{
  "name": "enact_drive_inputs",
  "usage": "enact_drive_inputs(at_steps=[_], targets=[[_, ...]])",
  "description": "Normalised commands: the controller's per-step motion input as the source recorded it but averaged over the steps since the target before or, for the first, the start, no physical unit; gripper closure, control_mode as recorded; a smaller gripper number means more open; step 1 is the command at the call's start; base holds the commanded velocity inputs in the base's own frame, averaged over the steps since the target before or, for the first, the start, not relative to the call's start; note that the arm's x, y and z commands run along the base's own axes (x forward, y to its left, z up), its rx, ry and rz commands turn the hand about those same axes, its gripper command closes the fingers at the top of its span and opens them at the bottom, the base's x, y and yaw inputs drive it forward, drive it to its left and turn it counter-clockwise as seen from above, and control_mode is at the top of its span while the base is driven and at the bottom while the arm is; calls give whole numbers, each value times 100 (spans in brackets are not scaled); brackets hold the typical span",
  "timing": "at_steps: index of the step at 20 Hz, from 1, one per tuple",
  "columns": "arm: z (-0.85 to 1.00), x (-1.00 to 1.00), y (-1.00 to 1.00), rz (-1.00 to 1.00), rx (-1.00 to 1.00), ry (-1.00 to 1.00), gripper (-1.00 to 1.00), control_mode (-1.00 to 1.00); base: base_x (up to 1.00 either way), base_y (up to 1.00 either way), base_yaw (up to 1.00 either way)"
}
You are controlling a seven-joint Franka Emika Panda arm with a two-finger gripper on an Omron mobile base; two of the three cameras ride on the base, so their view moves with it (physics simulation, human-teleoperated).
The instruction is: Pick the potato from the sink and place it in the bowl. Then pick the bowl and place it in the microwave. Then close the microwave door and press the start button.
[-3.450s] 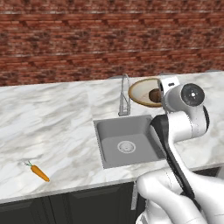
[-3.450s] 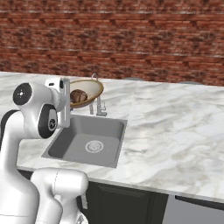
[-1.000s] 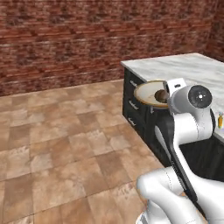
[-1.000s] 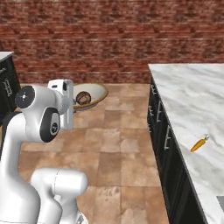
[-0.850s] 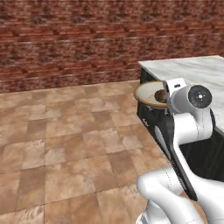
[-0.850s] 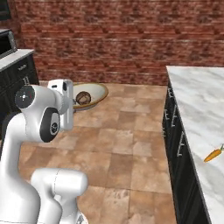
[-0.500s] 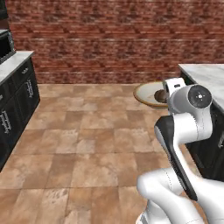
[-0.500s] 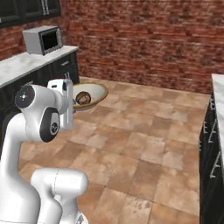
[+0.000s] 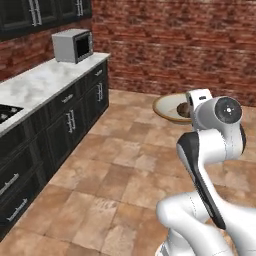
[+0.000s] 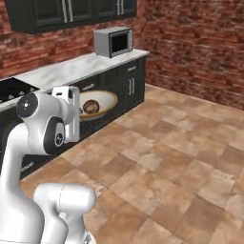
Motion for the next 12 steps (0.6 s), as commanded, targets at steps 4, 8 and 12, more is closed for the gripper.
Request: enact_drive_inputs(at_steps=[4,8,12], targets=[[0,0,0,0,0,0,100,100,35,36,58],[0,0,0,0,0,0,100,100,39,30,59],[0,0,0,0,0,0,100,100,38,27,59]])
